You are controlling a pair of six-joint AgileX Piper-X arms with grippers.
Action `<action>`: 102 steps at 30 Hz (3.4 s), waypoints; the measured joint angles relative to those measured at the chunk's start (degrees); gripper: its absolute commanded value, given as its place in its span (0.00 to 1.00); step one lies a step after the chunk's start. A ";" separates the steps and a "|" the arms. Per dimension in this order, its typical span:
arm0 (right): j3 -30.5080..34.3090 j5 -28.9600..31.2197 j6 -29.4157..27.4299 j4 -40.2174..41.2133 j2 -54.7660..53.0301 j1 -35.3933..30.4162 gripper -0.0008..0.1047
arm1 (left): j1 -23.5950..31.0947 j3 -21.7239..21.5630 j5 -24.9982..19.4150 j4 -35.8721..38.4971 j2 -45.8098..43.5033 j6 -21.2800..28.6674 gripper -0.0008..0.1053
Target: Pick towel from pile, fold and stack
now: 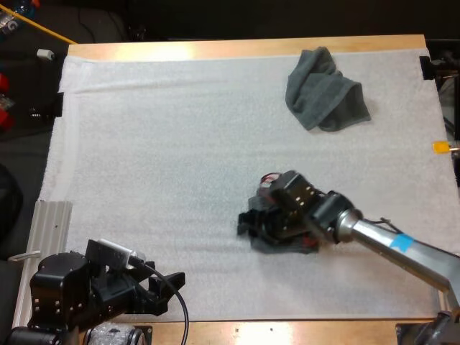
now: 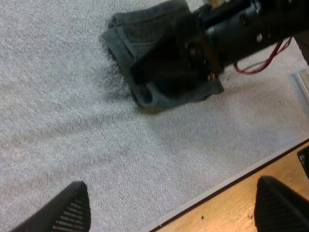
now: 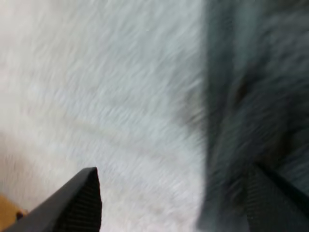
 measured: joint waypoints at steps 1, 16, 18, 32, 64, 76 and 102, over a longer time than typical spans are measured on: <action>0.00 0.29 0.08 -0.71 0.20 0.84 0.59 | 0.00 0.00 0.00 0.00 0.00 0.00 0.66; 0.00 7.72 -1.98 3.22 -6.01 2.29 0.59 | 0.00 0.00 0.00 0.00 0.00 0.00 0.66; 0.00 10.15 -3.21 5.70 -9.23 2.29 0.59 | 0.00 0.00 0.00 0.00 0.00 0.00 0.66; 0.00 17.43 -10.00 23.83 -33.63 2.29 0.59 | 0.00 0.00 0.00 0.00 0.00 0.00 0.66; 0.00 28.75 -10.00 42.37 -55.70 2.29 0.59 | 0.00 7.03 0.11 -14.98 0.85 -6.37 0.66; 0.00 28.75 -10.00 42.37 -55.70 2.29 0.59 | -1.31 8.52 3.86 -23.95 15.07 -8.82 0.66; 0.00 28.75 -7.97 43.06 -55.70 2.29 0.59 | -20.90 7.04 -0.82 -53.18 55.67 -20.84 0.66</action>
